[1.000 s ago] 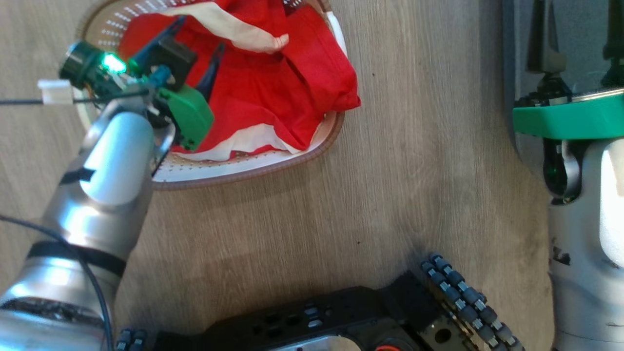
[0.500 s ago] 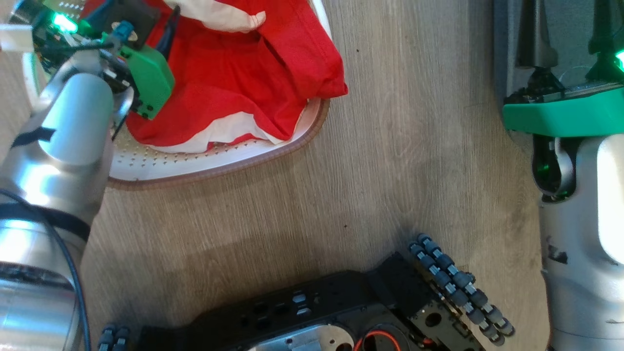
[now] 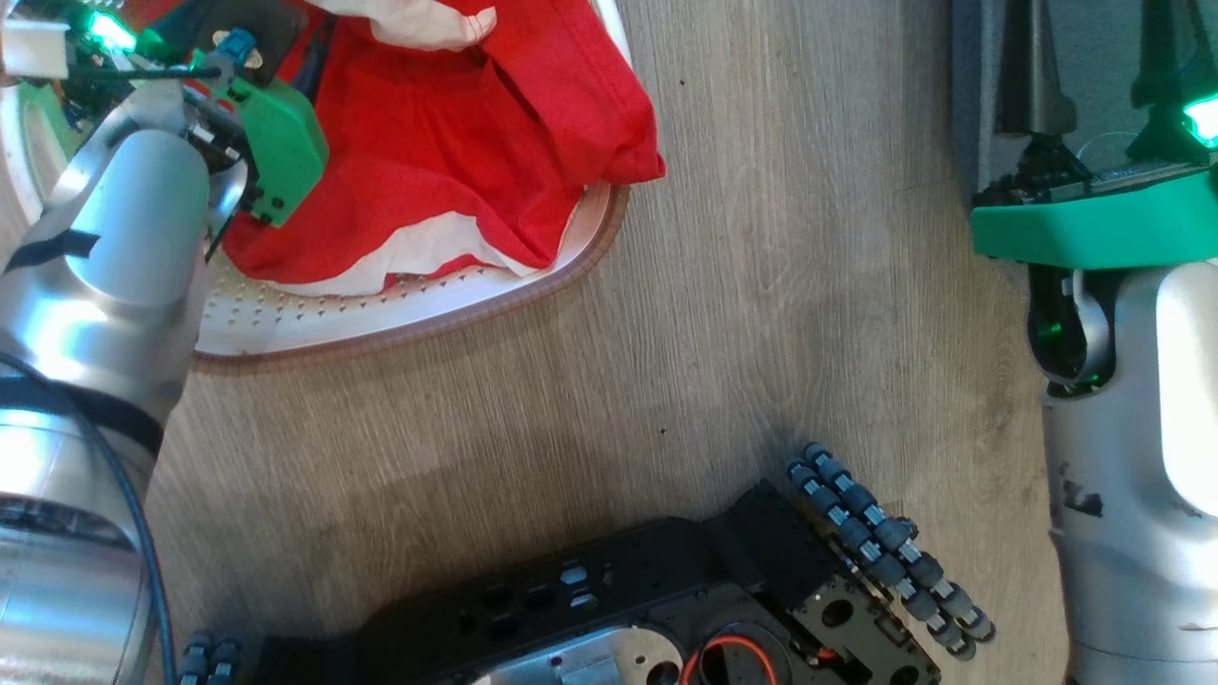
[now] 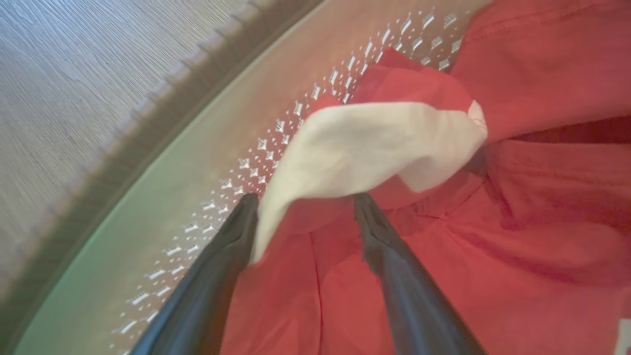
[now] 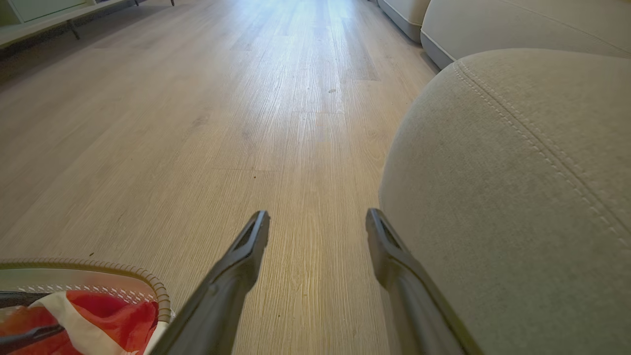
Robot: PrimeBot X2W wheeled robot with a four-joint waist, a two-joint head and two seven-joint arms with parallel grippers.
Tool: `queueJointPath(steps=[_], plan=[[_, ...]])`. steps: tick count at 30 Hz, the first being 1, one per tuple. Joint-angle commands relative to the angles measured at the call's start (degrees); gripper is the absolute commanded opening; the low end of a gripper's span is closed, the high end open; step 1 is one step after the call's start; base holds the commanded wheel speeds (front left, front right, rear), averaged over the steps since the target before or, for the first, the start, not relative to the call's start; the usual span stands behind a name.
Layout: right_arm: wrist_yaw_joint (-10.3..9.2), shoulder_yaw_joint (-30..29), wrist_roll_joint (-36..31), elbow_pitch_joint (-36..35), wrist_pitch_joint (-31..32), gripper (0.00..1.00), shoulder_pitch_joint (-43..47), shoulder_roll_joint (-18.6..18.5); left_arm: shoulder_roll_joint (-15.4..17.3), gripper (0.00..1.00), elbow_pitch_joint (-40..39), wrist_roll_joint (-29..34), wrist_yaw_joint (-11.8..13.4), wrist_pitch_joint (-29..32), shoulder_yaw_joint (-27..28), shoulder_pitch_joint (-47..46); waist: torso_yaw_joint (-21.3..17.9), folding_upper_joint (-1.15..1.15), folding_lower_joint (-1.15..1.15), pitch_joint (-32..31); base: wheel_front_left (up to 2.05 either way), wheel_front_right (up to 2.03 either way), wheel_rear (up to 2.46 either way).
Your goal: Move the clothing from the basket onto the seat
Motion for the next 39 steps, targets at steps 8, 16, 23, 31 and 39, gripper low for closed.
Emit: queueJointPath(steps=[8, 16, 23, 31, 39], plan=[[-0.01, -0.3, -0.1, -1.2, -0.4, 1.0, 2.0, 0.6, 0.4, 0.0, -2.6, -2.2, 1.3, -0.3, 0.9, 1.0, 1.3, 0.0, 0.0, -1.6, 0.0, 0.0, 0.0], [-0.01, -3.0, -2.9, -0.6, -0.4, 1.0, 4.7, 0.6, -2.1, 0.0, -14.9, -7.0, 2.8, -0.3, 3.8, 10.1, 5.7, 0.0, 0.0, -9.9, 0.0, 0.0, 0.0], [-0.01, -4.3, -6.1, 0.8, -0.4, 1.0, 8.7, 0.5, -2.6, 0.0, -27.2, -10.8, 4.9, -0.3, 8.8, 22.6, 9.5, 0.0, 0.0, -21.5, 0.0, 0.0, 0.0], [-0.01, -5.4, -7.4, 3.4, -0.4, 1.0, 14.3, -0.8, -4.6, 0.0, -37.0, -14.0, 4.9, -0.3, 15.8, 34.3, 12.9, 0.0, 0.0, -33.7, 0.0, 0.0, 0.0], [-0.01, -5.4, -8.0, 5.6, -0.4, 1.0, 19.5, -1.9, -6.0, 0.0, -44.2, -15.0, 4.4, -0.3, 22.5, 44.5, 14.4, 0.0, 0.0, -43.2, 0.0, 0.0, 0.0]])
